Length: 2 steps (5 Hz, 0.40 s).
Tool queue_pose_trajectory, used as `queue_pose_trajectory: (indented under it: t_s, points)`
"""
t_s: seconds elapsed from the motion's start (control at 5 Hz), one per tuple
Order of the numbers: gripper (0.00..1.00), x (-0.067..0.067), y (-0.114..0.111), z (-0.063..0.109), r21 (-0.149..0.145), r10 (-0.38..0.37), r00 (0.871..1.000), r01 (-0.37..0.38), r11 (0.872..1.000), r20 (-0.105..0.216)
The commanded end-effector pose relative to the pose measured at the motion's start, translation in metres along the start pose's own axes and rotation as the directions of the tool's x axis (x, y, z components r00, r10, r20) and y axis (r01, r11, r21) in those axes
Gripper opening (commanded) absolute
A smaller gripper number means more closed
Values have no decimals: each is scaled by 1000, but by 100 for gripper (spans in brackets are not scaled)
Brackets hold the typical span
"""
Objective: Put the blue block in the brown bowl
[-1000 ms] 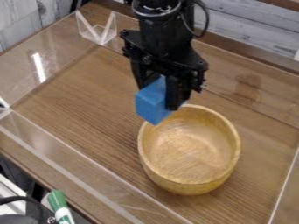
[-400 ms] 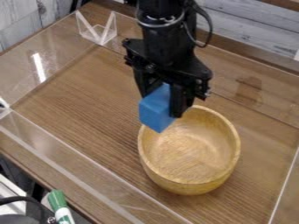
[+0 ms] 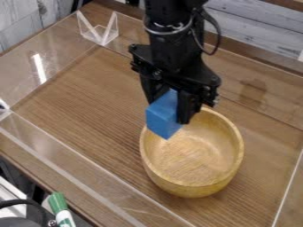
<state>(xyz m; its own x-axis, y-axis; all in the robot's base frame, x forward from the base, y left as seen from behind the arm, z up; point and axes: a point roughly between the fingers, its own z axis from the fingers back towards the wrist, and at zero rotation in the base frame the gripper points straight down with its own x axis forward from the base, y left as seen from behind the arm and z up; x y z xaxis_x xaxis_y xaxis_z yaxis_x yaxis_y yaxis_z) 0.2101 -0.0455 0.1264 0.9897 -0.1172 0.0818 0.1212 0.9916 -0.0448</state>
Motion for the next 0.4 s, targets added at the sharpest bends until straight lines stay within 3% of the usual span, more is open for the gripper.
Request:
queue_pose_trajectory:
  t_s: [0.0, 0.2]
  points:
    - [0, 5, -4, 5, 1, -11, 999, 11, 1000, 40]
    - [0, 5, -7, 1, 1, -15, 999, 15, 1000, 42]
